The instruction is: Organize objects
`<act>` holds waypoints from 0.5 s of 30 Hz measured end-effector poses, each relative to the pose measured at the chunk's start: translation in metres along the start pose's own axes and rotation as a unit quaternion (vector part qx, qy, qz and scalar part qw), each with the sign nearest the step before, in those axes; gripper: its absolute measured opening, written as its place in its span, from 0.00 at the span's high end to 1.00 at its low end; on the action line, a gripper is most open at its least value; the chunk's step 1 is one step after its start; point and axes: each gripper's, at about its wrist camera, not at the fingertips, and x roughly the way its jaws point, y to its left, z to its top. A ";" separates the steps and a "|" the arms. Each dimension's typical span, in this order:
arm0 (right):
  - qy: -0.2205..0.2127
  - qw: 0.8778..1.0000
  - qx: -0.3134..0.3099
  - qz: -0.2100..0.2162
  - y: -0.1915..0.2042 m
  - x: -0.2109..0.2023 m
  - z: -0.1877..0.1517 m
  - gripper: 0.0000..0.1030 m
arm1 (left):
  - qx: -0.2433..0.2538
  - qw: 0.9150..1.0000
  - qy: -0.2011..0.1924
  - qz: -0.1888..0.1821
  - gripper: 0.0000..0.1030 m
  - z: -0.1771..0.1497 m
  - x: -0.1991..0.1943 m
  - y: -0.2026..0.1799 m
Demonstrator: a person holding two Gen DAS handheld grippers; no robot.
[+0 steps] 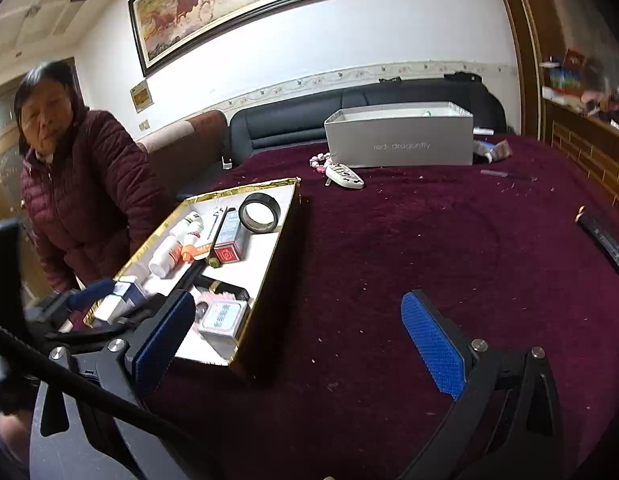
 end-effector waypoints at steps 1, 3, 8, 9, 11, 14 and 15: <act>-0.001 1.000 -0.003 -0.002 0.000 -0.002 -0.002 0.00 | 0.005 1.000 -0.007 0.015 0.07 -0.001 -0.006 -0.001; 0.004 1.000 -0.008 -0.007 -0.001 -0.005 -0.009 0.00 | 0.019 0.999 -0.011 0.035 0.05 -0.004 -0.012 -0.004; 0.022 0.999 -0.012 -0.022 -0.005 0.002 -0.019 0.00 | 0.007 0.997 0.005 0.076 0.05 -0.007 -0.020 0.001; 0.023 0.999 -0.012 -0.022 -0.005 0.003 -0.020 0.00 | 0.009 0.997 0.000 0.077 0.05 -0.008 -0.023 0.001; 0.022 0.999 -0.014 -0.023 -0.005 0.003 -0.021 0.00 | 0.013 0.995 -0.014 0.096 0.05 -0.010 -0.030 0.001; 0.020 0.999 -0.022 -0.025 -0.002 0.003 -0.023 0.00 | 0.015 0.994 -0.031 0.102 0.05 -0.012 -0.040 0.001; 0.020 0.999 -0.026 -0.025 0.000 0.002 -0.024 0.00 | 0.017 0.995 -0.032 0.098 0.05 -0.012 -0.041 0.001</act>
